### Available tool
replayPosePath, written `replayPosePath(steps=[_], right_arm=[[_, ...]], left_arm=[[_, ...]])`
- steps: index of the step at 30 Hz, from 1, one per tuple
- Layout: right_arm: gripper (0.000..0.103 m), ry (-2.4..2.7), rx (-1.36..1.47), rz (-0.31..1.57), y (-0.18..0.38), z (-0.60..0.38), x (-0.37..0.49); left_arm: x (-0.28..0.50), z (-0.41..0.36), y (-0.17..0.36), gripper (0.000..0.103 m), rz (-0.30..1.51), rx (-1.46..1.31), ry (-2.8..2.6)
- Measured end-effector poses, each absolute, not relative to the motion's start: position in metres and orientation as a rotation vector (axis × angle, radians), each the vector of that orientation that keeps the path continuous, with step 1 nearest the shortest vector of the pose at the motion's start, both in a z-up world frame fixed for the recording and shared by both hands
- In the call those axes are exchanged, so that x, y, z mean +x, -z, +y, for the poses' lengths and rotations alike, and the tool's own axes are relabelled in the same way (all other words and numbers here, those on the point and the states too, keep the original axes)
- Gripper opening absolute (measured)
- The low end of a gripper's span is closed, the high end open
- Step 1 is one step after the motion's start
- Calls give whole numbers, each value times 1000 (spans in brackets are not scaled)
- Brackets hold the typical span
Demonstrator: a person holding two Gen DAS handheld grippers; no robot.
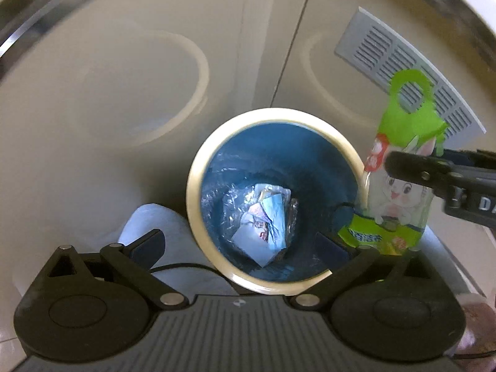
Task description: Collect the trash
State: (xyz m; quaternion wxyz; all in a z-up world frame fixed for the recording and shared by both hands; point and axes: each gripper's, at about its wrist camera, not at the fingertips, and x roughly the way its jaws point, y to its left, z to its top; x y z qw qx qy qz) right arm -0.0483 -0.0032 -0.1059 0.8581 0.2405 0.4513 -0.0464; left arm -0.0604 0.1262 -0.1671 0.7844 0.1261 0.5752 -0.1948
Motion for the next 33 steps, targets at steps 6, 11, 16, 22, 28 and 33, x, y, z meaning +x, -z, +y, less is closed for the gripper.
replayPosePath(steps=[6,11,16,22,28,33], right_arm=[[67,94,482,873,69,-9,-80],[72,131,501,766,36,-18,-118],[73,170,504,715,22,-23,-144],[73,202,531,693,25,-31,-151],[73,235,568,718,36,-35,-154],[73,243,557,710,36,-35,-158]], left_arm=[[-78,164,121,103,1120,183,372],[-94,194,86,103,1023,90,320],[-97,199,62,103,971,56,322],[-108,191,50,103,934,68,364],[-114,188,50,103,938,85,368],[-114,184,54,103,940,91,379]])
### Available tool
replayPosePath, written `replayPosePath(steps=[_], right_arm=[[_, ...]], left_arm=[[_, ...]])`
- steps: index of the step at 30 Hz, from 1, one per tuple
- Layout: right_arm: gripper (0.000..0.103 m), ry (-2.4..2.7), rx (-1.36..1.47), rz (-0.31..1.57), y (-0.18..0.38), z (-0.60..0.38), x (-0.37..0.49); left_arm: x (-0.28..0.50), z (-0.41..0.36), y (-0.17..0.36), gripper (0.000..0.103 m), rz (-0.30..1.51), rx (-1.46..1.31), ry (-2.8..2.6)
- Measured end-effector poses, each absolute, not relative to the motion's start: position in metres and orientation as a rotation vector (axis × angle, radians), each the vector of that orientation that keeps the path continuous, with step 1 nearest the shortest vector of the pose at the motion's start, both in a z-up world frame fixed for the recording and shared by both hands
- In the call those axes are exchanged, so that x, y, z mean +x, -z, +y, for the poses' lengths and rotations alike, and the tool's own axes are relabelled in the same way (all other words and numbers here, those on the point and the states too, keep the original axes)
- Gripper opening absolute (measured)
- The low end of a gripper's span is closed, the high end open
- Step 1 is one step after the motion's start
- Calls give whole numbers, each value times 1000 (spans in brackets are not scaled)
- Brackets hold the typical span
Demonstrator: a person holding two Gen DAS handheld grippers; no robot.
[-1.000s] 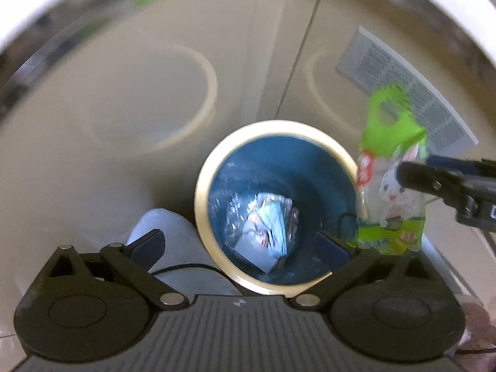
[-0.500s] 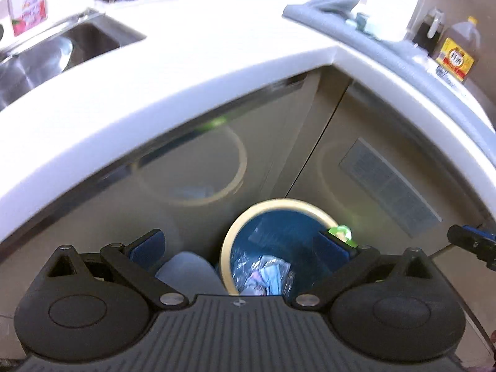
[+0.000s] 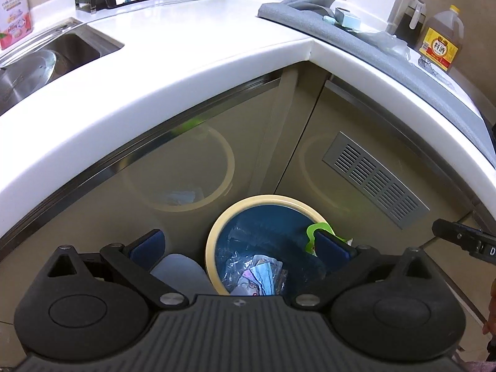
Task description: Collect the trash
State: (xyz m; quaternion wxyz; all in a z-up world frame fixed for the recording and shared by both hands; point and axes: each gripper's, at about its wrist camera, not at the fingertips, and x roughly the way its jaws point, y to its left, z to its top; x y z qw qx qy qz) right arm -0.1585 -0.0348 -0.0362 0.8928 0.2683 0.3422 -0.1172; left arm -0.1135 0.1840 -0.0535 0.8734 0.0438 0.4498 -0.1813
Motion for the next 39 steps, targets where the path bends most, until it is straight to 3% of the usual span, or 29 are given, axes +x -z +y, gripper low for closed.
replayPosePath(steps=[39], right_arm=[[75,189,469,711,25,-18,-139]], left_arm=[[-113,185,55,103,938,109,404]])
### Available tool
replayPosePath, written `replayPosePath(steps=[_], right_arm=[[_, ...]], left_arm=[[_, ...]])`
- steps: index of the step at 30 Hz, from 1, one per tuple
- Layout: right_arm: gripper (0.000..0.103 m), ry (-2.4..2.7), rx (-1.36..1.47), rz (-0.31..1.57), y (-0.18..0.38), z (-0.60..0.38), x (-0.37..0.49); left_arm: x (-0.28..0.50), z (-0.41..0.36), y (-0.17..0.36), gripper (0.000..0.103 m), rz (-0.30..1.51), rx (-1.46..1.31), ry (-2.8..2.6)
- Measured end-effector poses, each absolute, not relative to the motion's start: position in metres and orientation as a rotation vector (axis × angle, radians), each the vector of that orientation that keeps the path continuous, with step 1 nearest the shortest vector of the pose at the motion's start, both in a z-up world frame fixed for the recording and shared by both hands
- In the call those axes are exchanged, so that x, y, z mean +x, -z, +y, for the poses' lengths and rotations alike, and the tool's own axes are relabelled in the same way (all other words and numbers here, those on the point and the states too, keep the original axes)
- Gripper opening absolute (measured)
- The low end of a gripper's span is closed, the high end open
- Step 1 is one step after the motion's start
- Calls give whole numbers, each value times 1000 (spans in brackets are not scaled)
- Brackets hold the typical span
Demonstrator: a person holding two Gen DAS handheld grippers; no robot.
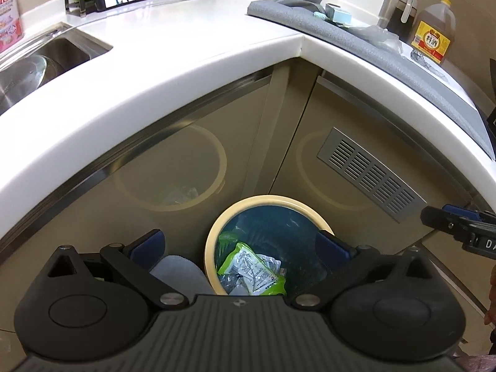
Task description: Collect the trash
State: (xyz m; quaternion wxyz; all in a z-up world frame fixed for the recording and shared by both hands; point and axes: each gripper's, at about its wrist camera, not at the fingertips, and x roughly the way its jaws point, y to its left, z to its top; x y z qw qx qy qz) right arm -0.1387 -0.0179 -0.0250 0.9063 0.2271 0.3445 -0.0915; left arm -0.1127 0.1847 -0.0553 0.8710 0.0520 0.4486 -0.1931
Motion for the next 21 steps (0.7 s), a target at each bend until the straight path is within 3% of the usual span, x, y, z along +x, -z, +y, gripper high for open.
replayPosePath(steps=[21], right_arm=[[75,161,509,656,19,-32,-135]], left_arm=[[-103,181,30,103,904,92,402]])
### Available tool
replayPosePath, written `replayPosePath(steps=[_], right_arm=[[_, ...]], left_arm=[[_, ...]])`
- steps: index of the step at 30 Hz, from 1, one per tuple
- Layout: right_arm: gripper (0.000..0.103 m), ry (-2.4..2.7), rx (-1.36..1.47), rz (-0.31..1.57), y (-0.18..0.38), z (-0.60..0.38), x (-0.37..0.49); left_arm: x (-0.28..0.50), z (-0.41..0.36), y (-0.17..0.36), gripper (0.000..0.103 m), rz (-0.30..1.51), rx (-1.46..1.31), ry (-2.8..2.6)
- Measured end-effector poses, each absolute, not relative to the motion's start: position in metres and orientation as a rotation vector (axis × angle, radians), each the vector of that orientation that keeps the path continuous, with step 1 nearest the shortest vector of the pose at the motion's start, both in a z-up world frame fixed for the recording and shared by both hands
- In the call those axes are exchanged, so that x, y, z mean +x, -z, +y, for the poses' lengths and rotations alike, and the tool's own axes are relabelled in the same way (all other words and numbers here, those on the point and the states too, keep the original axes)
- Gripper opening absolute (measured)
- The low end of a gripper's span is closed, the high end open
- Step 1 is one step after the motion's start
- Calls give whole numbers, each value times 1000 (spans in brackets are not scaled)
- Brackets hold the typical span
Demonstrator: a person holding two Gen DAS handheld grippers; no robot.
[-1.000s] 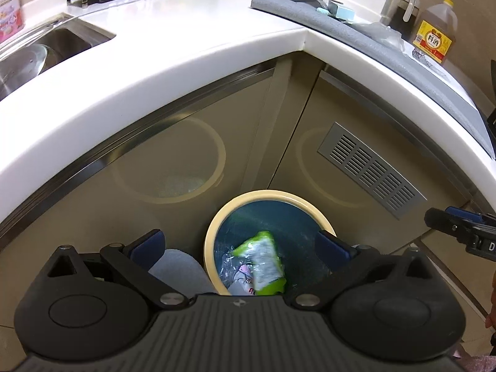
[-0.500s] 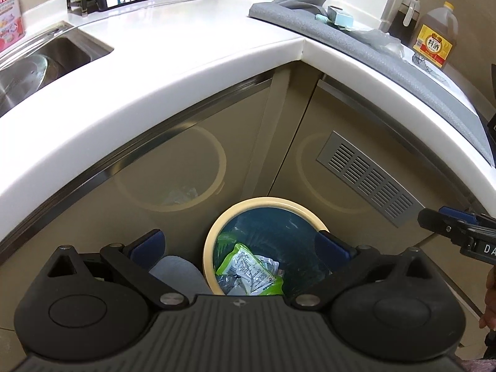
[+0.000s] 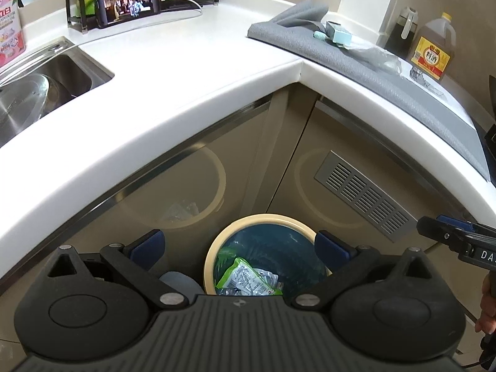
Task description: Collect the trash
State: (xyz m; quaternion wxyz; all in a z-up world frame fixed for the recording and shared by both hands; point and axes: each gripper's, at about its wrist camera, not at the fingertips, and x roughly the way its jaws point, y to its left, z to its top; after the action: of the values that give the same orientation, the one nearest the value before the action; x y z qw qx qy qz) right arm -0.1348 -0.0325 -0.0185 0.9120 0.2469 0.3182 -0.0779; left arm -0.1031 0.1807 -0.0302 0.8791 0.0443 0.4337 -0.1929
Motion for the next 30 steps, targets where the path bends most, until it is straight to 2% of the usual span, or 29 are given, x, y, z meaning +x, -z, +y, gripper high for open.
replayPosePath(steps=[17,23,30], right_arm=[[75,160,510,672,20,-34,-126],[75,177,510,663,18,-38,-128],[75,241,523,633,12,-55,-137]], left_arm=[[-98,178,26,103,937,70,416],[-105,164,-8,103,978,67,509],[-130,136,-80,103,949,93,729]])
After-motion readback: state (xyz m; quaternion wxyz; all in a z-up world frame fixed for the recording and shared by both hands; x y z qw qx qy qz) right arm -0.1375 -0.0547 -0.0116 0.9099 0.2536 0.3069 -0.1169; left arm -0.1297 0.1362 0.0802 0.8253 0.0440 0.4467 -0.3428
